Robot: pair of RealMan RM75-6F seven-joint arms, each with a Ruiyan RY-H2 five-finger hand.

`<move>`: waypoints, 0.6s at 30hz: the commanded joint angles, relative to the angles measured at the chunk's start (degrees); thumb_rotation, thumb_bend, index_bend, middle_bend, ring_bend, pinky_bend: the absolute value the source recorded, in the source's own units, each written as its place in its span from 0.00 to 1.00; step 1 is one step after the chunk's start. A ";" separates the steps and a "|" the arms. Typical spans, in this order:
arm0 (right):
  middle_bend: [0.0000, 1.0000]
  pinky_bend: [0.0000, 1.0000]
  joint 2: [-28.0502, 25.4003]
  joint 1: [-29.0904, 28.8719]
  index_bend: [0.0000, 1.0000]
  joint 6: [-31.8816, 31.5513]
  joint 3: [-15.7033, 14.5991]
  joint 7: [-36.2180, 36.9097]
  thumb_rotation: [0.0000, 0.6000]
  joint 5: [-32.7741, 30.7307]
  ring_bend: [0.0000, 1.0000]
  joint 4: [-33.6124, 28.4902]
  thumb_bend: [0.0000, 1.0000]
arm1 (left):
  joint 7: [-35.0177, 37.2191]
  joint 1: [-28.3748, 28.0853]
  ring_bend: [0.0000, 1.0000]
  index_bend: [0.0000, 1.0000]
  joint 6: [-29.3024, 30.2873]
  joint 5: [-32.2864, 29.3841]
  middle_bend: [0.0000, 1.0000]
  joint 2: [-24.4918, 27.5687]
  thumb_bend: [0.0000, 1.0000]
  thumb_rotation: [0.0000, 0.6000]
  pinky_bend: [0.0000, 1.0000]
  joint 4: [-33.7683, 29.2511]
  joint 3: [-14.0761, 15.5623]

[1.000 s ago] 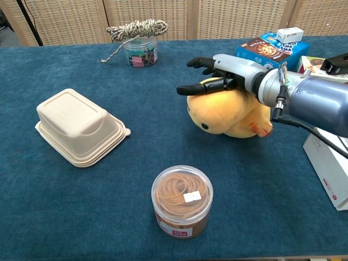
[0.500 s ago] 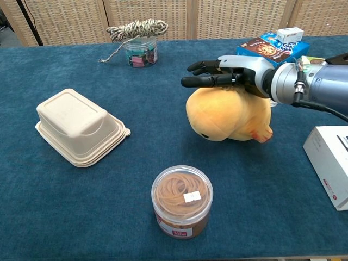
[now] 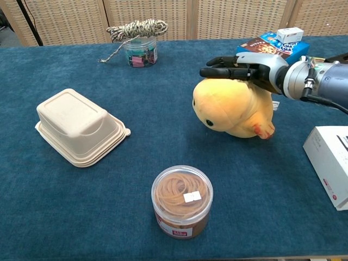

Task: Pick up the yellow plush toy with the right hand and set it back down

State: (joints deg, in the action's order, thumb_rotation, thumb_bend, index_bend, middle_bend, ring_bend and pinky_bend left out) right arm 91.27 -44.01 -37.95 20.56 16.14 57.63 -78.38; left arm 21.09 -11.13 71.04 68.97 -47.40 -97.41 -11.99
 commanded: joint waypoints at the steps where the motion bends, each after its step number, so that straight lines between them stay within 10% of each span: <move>1: 0.00 0.00 0.29 0.03 0.00 -0.79 -0.23 -0.11 0.43 -0.05 0.00 0.71 0.00 | -0.04 -0.01 0.00 0.00 0.00 0.00 0.00 -0.01 0.00 1.00 0.00 -0.09 0.00; 18: 0.00 0.00 -4.34 1.34 0.00 -11.00 -2.00 -5.56 0.42 10.21 0.00 -11.03 0.00 | 0.31 0.16 0.00 0.00 0.31 0.53 0.00 0.10 0.00 1.00 0.00 -0.09 0.14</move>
State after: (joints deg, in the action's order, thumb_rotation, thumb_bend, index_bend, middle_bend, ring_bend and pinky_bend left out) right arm 88.17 -43.01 -47.15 19.37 12.16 65.56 -87.43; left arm 21.37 -10.99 71.33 69.48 -47.31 -97.49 -11.86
